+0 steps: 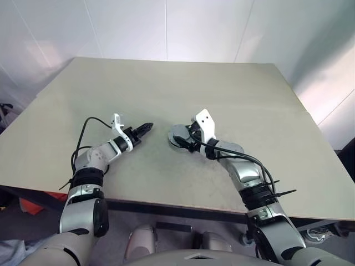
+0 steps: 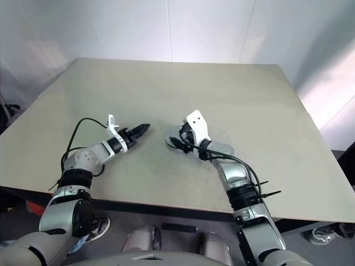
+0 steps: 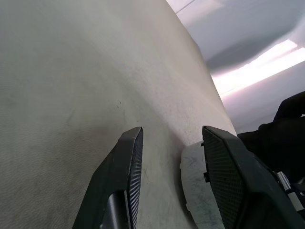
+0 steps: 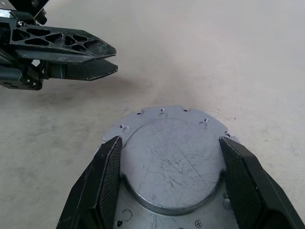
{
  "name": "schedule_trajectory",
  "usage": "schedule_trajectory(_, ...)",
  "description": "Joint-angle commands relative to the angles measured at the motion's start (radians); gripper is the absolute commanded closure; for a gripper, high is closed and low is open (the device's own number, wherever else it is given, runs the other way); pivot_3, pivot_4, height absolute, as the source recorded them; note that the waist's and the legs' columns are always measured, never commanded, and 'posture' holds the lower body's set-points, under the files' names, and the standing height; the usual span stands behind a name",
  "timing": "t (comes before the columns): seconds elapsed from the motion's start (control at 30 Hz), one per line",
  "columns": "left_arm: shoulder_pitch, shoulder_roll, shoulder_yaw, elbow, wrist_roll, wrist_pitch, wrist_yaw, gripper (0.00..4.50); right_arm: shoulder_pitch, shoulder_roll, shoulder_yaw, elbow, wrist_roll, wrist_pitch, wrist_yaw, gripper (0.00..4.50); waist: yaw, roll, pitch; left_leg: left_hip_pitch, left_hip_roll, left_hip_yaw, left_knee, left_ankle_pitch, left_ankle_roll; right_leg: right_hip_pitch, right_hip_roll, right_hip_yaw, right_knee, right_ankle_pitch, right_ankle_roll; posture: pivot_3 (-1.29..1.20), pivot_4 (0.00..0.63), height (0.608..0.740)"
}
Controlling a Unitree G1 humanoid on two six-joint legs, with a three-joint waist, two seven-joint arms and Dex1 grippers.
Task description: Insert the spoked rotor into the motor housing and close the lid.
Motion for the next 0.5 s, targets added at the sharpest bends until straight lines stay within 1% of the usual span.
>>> schedule_trajectory(0.03, -0.004, 0.009, 0.013, -0.036, -0.008, -0.013, -0.001, 2.41, -0.023, -0.001, -0.007, -0.003, -0.009, -0.031, 0.000, 1.39, 0.000, 0.000, 0.000, 0.000, 0.000, 0.000, 0.000, 0.000, 0.000, 0.000, 0.000, 0.000, 0.000, 0.000, 0.000, 0.00, 0.000, 0.740)
schedule_trajectory(0.5, -0.009, 0.013, 0.016, -0.031, -0.006, -0.012, -0.001, 2.41, -0.015, -0.015, -0.007, 0.015, -0.010, -0.045, 0.029, 1.39, 0.000, 0.000, 0.000, 0.000, 0.000, 0.000, 0.000, 0.000, 0.000, 0.000, 0.000, 0.000, 0.000, 0.000, 0.000, 0.00, 0.000, 0.740)
